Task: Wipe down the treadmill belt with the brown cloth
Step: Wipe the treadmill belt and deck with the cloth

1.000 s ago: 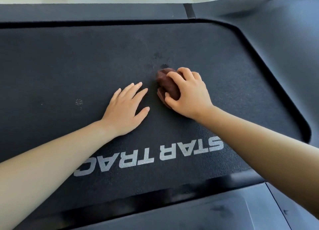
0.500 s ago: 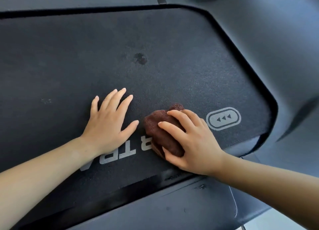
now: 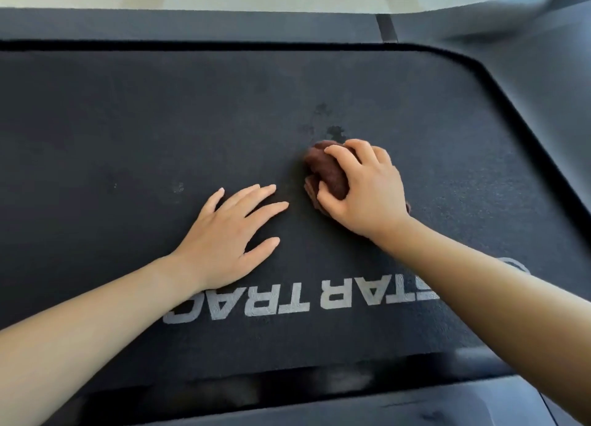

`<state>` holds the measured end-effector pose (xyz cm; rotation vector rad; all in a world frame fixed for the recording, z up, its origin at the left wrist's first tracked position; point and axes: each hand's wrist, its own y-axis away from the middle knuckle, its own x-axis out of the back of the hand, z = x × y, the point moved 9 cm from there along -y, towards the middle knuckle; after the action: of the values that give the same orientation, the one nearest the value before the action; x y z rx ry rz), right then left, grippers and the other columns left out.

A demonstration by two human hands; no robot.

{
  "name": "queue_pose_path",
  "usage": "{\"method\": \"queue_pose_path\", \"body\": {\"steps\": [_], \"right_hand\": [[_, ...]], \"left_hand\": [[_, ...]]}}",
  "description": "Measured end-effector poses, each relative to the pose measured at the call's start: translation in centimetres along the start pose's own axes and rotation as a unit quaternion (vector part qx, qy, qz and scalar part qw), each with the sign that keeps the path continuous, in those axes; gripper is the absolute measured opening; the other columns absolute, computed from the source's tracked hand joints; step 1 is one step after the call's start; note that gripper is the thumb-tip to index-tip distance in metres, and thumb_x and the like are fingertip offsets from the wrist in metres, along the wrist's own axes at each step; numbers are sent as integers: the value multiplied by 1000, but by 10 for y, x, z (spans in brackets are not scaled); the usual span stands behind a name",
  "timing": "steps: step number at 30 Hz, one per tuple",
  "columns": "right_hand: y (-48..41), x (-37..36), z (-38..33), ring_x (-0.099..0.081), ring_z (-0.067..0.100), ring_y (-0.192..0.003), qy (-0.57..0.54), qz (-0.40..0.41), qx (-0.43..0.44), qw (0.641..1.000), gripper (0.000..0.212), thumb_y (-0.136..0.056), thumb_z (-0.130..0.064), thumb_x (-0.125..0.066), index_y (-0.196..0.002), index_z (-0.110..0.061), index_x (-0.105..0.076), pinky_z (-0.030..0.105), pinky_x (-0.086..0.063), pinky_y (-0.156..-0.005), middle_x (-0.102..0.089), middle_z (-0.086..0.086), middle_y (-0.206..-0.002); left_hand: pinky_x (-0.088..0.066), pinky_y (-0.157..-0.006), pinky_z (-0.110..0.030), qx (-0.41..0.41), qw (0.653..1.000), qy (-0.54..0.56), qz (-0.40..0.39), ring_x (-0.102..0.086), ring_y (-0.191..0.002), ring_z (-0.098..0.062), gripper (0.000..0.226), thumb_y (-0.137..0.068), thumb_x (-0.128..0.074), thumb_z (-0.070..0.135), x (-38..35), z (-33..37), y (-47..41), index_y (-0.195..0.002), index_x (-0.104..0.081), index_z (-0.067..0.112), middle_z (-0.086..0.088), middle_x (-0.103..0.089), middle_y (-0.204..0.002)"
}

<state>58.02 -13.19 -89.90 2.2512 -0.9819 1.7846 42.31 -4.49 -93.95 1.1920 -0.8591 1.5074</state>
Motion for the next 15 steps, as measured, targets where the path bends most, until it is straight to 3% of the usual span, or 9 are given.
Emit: {"method": "queue_pose_path", "body": {"steps": [9, 15], "right_hand": [[-13, -8, 5, -47, 35, -116, -10, 1, -4, 1000, 52, -79, -50, -55, -125, -26, -55, 50, -47, -87, -52, 4, -130], [-45, -16, 15, -48, 33, -115, -11, 20, -23, 999, 55, -77, -55, -48, -125, -27, -56, 49, -48, -85, -53, 2, -129]], "left_hand": [[-16, -114, -52, 74, 996, -8, 57, -24, -139, -15, 53, -91, -41, 45, 21, -49, -33, -140, -39, 27, 8, -28, -152], [-16, -113, -52, 30, 998, -6, 56, -21, -140, -12, 54, -90, -43, 50, 20, -54, -86, -140, -36, 31, 10, -27, -151]]}}
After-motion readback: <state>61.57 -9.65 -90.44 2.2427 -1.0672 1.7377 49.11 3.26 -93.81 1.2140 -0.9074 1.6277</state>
